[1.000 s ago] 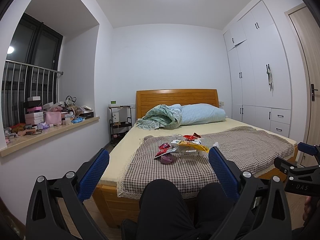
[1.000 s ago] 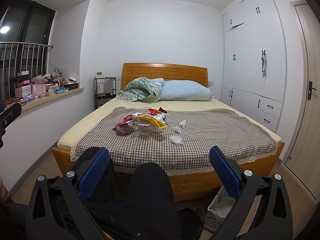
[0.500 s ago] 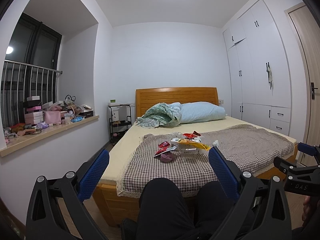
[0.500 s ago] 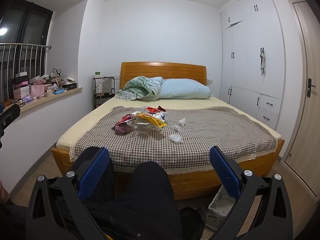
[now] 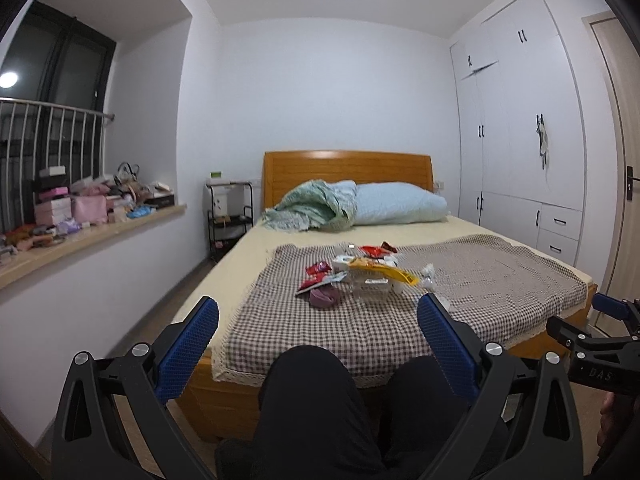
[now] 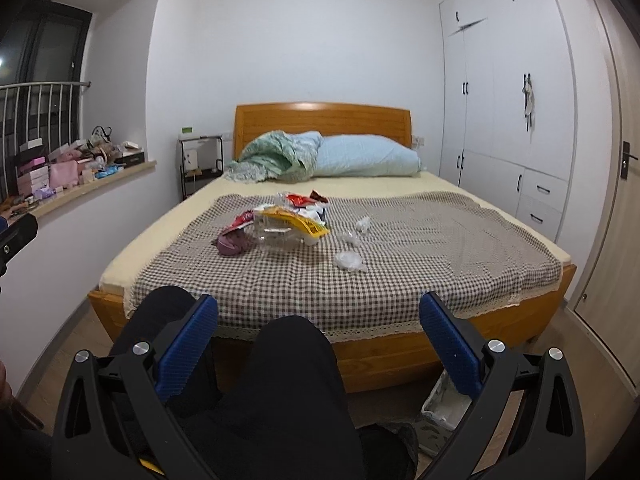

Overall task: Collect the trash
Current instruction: 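Grasp the yellow snack bag with the right tool while the left tool grasps a clear plastic bag, then carry both items to the wastebasket and open both tools to drop them, then return to the bed and grasp the red wrapper with the left tool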

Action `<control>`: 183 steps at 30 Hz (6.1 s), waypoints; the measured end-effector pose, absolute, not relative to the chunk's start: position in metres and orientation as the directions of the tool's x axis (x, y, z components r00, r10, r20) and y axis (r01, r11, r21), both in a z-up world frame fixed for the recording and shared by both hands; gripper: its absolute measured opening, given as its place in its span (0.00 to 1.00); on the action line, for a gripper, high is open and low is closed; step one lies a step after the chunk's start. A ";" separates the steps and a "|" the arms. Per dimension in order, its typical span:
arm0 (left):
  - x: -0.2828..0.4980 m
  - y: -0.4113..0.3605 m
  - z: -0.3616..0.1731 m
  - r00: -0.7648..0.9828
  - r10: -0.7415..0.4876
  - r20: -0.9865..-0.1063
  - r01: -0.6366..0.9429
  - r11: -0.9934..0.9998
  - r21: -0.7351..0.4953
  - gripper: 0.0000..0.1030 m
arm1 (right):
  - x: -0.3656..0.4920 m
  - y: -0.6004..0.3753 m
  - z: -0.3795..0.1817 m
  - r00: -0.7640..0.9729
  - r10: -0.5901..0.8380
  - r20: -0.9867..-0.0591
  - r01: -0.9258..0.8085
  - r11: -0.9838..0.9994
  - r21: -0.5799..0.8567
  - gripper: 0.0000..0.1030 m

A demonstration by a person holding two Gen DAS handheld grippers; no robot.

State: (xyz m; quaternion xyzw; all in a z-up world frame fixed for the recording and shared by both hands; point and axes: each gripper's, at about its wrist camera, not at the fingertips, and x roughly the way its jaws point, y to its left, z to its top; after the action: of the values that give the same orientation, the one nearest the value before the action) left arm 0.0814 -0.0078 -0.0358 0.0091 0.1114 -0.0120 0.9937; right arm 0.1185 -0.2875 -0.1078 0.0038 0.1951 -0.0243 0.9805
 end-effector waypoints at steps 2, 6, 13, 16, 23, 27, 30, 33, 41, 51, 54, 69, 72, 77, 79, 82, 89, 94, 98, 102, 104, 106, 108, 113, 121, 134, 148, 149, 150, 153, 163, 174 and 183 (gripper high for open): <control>0.095 -0.008 -0.042 0.973 -0.015 -0.232 0.022 0.999 0.025 0.93 | 0.136 -0.290 -0.113 0.912 -0.044 -0.407 0.050 0.999 0.003 0.94; 0.133 -0.007 -0.056 0.958 -0.003 -0.288 0.012 0.999 0.031 0.93 | 0.169 -0.293 -0.122 0.892 -0.029 -0.452 0.036 0.999 0.006 0.94; 0.209 -0.004 -0.085 0.908 0.022 -0.418 -0.007 0.999 0.038 0.93 | 0.228 -0.294 -0.139 0.861 -0.021 -0.508 0.002 0.999 -0.038 0.94; 0.240 -0.003 -0.092 0.895 0.040 -0.444 -0.023 0.999 0.044 0.93 | 0.252 -0.301 -0.146 0.852 -0.023 -0.523 0.009 1.000 -0.028 0.94; 0.302 -0.009 -0.109 0.870 0.053 -0.490 -0.057 0.998 0.007 0.93 | 0.308 -0.326 -0.165 0.820 -0.008 -0.572 0.044 0.998 0.049 0.94; 0.336 -0.015 -0.122 0.844 0.039 -0.534 -0.047 0.999 -0.003 0.93 | 0.338 -0.336 -0.174 0.806 -0.027 -0.591 0.074 0.996 0.055 0.94; 0.364 -0.023 -0.131 0.822 0.025 -0.569 -0.024 1.000 0.008 0.93 | 0.362 -0.345 -0.182 0.792 -0.061 -0.608 0.113 0.992 0.048 0.94; 0.392 -0.029 -0.138 0.803 0.005 -0.596 -0.004 1.000 0.003 0.93 | 0.388 -0.358 -0.190 0.780 -0.067 -0.622 0.142 0.987 0.071 0.94; 0.458 -0.041 -0.150 0.774 -0.010 -0.633 0.011 1.000 -0.003 0.93 | 0.462 -0.357 -0.205 0.722 -0.037 -0.690 0.039 0.999 -0.013 0.93; 0.518 -0.037 -0.179 0.720 -0.063 -0.691 -0.031 0.992 -0.123 0.93 | 0.564 -0.291 -0.226 0.786 -0.122 -0.606 -0.175 0.897 -0.407 0.54; 0.527 -0.039 -0.181 0.722 -0.052 -0.690 -0.039 0.992 -0.116 0.93 | 0.589 -0.282 -0.239 0.772 -0.132 -0.621 -0.217 0.865 -0.453 0.54; 0.525 -0.132 -0.172 0.693 -0.211 -0.689 0.188 0.976 -0.110 0.93 | 0.520 -0.421 -0.170 0.782 -0.060 -0.620 -0.018 0.993 -0.118 0.01; 0.531 -0.188 -0.189 0.606 -0.311 -0.732 0.362 0.927 -0.094 0.93 | 0.477 -0.465 -0.177 0.744 -0.086 -0.662 0.068 0.996 -0.053 0.01; 0.566 -0.272 -0.215 0.566 -0.326 -0.757 0.467 0.884 -0.032 0.91 | 0.431 -0.519 -0.188 0.704 -0.119 -0.700 0.180 0.983 0.014 0.01; 0.588 -0.298 -0.227 0.533 -0.324 -0.782 0.476 0.878 -0.039 0.90 | 0.416 -0.530 -0.193 0.695 -0.129 -0.708 0.220 0.975 0.039 0.01; 0.610 -0.333 -0.248 0.499 -0.273 -0.823 0.496 0.868 0.013 0.61 | 0.396 -0.547 -0.199 0.679 -0.148 -0.719 0.275 0.959 0.063 0.01; 0.588 -0.347 -0.249 0.461 -0.303 -0.834 0.516 0.856 -0.026 0.08 | 0.317 -0.621 -0.244 0.564 -0.190 -0.804 0.474 0.871 0.127 0.01; 0.538 -0.359 -0.224 0.470 -0.400 -0.786 0.535 0.838 -0.107 0.06 | 0.264 -0.667 -0.311 0.443 -0.118 -0.889 0.597 0.778 0.195 0.02; 0.492 -0.388 -0.215 0.417 -0.480 -0.772 0.579 0.795 -0.181 0.06 | 0.244 -0.688 -0.393 0.342 -0.021 -0.939 0.684 0.691 0.234 0.02; 0.453 -0.425 -0.226 0.381 -0.489 -0.785 0.650 0.745 -0.150 0.06 | 0.231 -0.707 -0.470 0.284 0.059 -0.957 0.773 0.576 0.265 0.02; 0.437 -0.440 -0.236 0.355 -0.484 -0.800 0.673 0.726 -0.141 0.06 | 0.229 -0.716 -0.505 0.249 0.087 -0.964 0.802 0.540 0.256 0.02; 0.423 -0.455 -0.247 0.333 -0.471 -0.817 0.685 0.716 -0.133 0.06 | 0.231 -0.725 -0.535 0.210 0.088 -0.974 0.824 0.520 0.224 0.02; 0.415 -0.473 -0.265 0.295 -0.464 -0.835 0.702 0.698 -0.140 0.06 | 0.233 -0.735 -0.569 0.196 0.121 -0.973 0.836 0.499 0.230 0.04; 0.394 -0.514 -0.315 0.214 -0.383 -0.899 0.738 0.666 -0.108 0.06 | 0.230 -0.751 -0.585 0.235 0.110 -0.966 0.843 0.472 0.259 0.67; 0.391 -0.572 -0.387 0.139 -0.287 -0.948 0.779 0.622 -0.074 0.06 | 0.204 -0.728 -0.514 0.385 0.042 -0.922 0.761 0.551 0.343 0.70; 0.423 -0.663 -0.417 0.072 -0.280 -0.957 0.781 0.613 -0.121 0.73 | 0.161 -0.706 -0.480 0.403 0.002 -0.915 0.756 0.562 0.334 0.70; 0.401 -0.559 -0.319 0.158 -0.407 -0.900 0.811 0.574 -0.118 0.73 | 0.196 -0.688 -0.421 0.387 -0.093 -0.917 0.717 0.655 0.237 0.70; 0.400 -0.548 -0.304 0.175 -0.426 -0.888 0.813 0.570 -0.114 0.73 | 0.197 -0.685 -0.413 0.381 -0.106 -0.919 0.716 0.663 0.220 0.70; 0.400 -0.537 -0.288 0.193 -0.447 -0.873 0.814 0.569 -0.112 0.73 | 0.197 -0.682 -0.405 0.379 -0.120 -0.917 0.714 0.669 0.208 0.70; 0.400 -0.493 -0.234 0.266 -0.512 -0.817 0.802 0.588 -0.107 0.73 | 0.199 -0.668 -0.384 0.385 -0.148 -0.911 0.706 0.683 0.187 0.70; 0.395 -0.290 -0.096 0.546 -0.560 -0.623 0.650 0.752 -0.106 0.89 | 0.250 -0.578 -0.259 0.590 -0.224 -0.776 0.527 0.834 0.160 0.70; 0.459 -0.062 -0.073 0.738 -0.345 -0.580 0.365 0.927 -0.085 0.90 | 0.310 -0.448 -0.130 0.780 -0.137 -0.610 0.256 0.960 0.111 0.76; 0.582 0.068 -0.132 0.660 -0.256 -0.707 0.185 0.967 -0.177 0.87 | 0.420 -0.353 -0.071 0.815 0.044 -0.577 0.031 0.992 0.119 0.76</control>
State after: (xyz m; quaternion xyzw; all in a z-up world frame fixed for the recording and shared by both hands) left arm 0.5815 0.0682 -0.1322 -0.0446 0.3944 -0.1212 0.9098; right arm 0.4196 -0.3531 -0.0707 0.0614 0.3039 0.0036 0.9507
